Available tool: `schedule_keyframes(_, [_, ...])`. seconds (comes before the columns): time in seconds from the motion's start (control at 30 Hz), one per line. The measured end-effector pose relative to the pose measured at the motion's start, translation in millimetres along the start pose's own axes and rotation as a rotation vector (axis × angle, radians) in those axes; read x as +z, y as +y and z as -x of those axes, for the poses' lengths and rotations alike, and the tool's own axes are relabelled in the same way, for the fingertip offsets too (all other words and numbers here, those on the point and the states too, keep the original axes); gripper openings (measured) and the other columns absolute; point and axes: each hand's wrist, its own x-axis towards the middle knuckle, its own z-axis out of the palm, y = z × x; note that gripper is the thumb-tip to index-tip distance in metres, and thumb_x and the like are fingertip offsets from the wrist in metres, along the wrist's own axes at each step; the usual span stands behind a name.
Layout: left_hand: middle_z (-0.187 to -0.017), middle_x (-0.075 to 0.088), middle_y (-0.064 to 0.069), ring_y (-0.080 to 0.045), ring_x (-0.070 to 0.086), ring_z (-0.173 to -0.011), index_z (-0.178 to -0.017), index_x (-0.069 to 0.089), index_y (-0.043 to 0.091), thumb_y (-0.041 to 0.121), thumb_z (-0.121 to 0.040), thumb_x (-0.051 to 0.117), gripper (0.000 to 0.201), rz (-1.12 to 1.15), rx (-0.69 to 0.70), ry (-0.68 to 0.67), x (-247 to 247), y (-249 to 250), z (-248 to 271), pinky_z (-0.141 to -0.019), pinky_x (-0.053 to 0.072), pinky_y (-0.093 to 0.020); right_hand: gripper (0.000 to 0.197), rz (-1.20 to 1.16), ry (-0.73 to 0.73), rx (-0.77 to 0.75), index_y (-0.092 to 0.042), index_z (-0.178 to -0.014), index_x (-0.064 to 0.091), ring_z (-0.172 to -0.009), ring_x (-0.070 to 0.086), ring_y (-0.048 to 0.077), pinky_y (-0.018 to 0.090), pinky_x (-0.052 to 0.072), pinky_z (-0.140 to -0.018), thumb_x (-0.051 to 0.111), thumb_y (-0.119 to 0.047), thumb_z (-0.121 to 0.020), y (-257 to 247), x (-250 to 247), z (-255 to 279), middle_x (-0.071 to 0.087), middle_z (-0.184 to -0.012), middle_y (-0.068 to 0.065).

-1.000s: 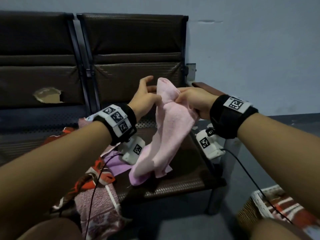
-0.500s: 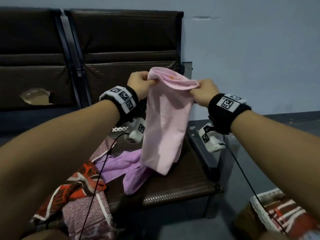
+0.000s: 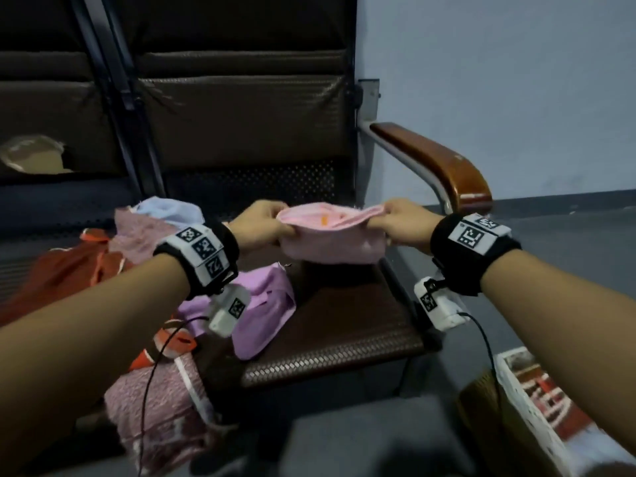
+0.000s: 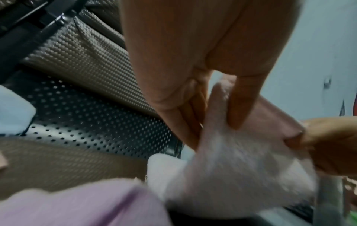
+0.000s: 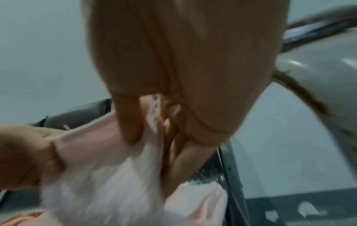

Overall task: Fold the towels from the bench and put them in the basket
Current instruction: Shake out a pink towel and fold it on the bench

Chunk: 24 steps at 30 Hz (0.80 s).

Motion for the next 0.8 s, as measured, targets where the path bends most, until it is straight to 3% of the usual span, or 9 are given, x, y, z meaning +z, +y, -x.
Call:
schedule_keyframes(0.1, [-0.070, 0.060, -0.011, -0.018, 0.061, -0.059, -0.091, 0.065, 0.002, -0.013, -0.083, 0.052, 0.022, -0.058, -0.249, -0.300, 21.5, -23.0, 19.8, -0.051, 0.052, -0.024, 0.012, -0.033, -0.289, 0.245, -0.003, -0.095, 0.071, -0.060, 0.064, 0.015, 0.024, 0.051, -0.054, 0.063, -0.002, -0.086, 30.4, 22.2, 21.0, 0.067, -0.070, 0.004])
schedule_keyframes(0.23, [-0.084, 0.055, -0.024, -0.030, 0.058, -0.064, -0.110, 0.061, -0.007, -0.005, -0.076, 0.050, 0.036, -0.087, -0.409, -0.515, 37.7, -28.2, 25.9, -0.052, 0.056, -0.028, 0.009, -0.068, -0.402, 0.419, -0.006, -0.094, 0.066, -0.050, 0.058, 0.014, 0.023, 0.052, -0.048, 0.059, -0.007, -0.089, 45.4, 27.2, 33.8, 0.061, -0.060, 0.004])
schedule_keyframes(0.33, [-0.080, 0.056, -0.020, -0.023, 0.058, -0.056, -0.109, 0.062, -0.008, 0.000, -0.082, 0.054, 0.030, -0.030, -0.417, -0.426, 40.1, -25.4, 9.9, -0.047, 0.052, -0.024, 0.011, -0.175, -0.328, 0.413, -0.010, -0.098, 0.067, -0.051, 0.061, 0.009, 0.021, 0.049, -0.045, 0.063, -0.016, -0.089, 47.8, 19.8, 26.1, 0.066, -0.064, 0.000])
schedule_keyframes(0.47, [-0.093, 0.067, -0.014, -0.025, 0.065, -0.076, -0.104, 0.066, 0.002, 0.006, -0.093, 0.057, 0.015, 0.045, -0.370, -0.141, 35.1, -39.9, -22.8, -0.063, 0.059, -0.035, 0.021, -0.271, -0.018, 0.300, -0.008, -0.101, 0.069, -0.079, 0.072, 0.017, 0.026, 0.055, -0.060, 0.070, -0.023, -0.087, 52.9, 22.6, -3.6, 0.074, -0.092, 0.005])
schedule_keyframes(0.53, [-0.099, 0.068, -0.016, -0.029, 0.066, -0.082, -0.104, 0.066, 0.001, 0.006, -0.094, 0.055, 0.015, 0.103, -0.362, 0.013, 34.9, -55.4, -37.5, -0.072, 0.059, -0.040, 0.008, -0.312, 0.065, 0.249, -0.010, -0.086, 0.067, -0.067, 0.067, 0.016, 0.025, 0.051, -0.054, 0.065, -0.016, -0.090, 52.8, 32.6, -20.1, 0.069, -0.081, 0.005])
schedule_keyframes(0.57, [-0.101, 0.070, -0.019, -0.030, 0.067, -0.083, -0.103, 0.067, 0.000, 0.007, -0.094, 0.054, 0.017, 0.124, -0.365, 0.080, 35.8, -64.2, -44.5, -0.075, 0.059, -0.042, 0.013, -0.291, 0.106, 0.221, -0.012, -0.078, 0.064, -0.064, 0.062, 0.017, 0.025, 0.049, -0.053, 0.062, -0.011, -0.091, 52.7, 37.3, -29.1, 0.064, -0.075, 0.005])
schedule_keyframes(0.63, [-0.089, 0.071, -0.018, -0.029, 0.067, -0.072, -0.090, 0.072, 0.001, 0.008, -0.091, 0.056, 0.017, 0.123, -0.369, 0.171, 37.2, -78.5, -52.8, -0.062, 0.060, -0.037, 0.017, -0.208, 0.183, 0.184, -0.015, -0.075, 0.066, -0.072, 0.062, 0.022, 0.030, 0.053, -0.061, 0.060, -0.008, -0.089, 50.4, 46.3, -46.3, 0.066, -0.077, 0.007])
schedule_keyframes(0.7, [-0.070, 0.067, -0.018, -0.028, 0.061, -0.058, -0.065, 0.072, 0.004, 0.007, -0.079, 0.060, 0.018, 0.064, -0.375, 0.214, 38.7, -88.3, -58.6, -0.054, 0.052, -0.031, 0.014, -0.114, 0.234, 0.171, -0.015, -0.094, 0.071, -0.090, 0.067, 0.024, 0.034, 0.056, -0.083, 0.059, -0.011, -0.089, 47.1, 52.9, -58.1, 0.073, -0.097, 0.009])
schedule_keyframes(0.8, [-0.069, 0.063, -0.015, -0.027, 0.057, -0.062, -0.078, 0.069, 0.001, 0.021, -0.082, 0.065, 0.021, -0.042, -0.378, 0.236, 39.8, -94.0, -66.8, -0.059, 0.045, -0.029, 0.035, 0.124, 0.203, 0.108, -0.015, -0.126, 0.063, -0.115, 0.061, 0.023, 0.032, 0.046, -0.103, 0.062, -0.024, -0.092, 42.9, 60.1, -65.2, 0.066, -0.124, 0.006])
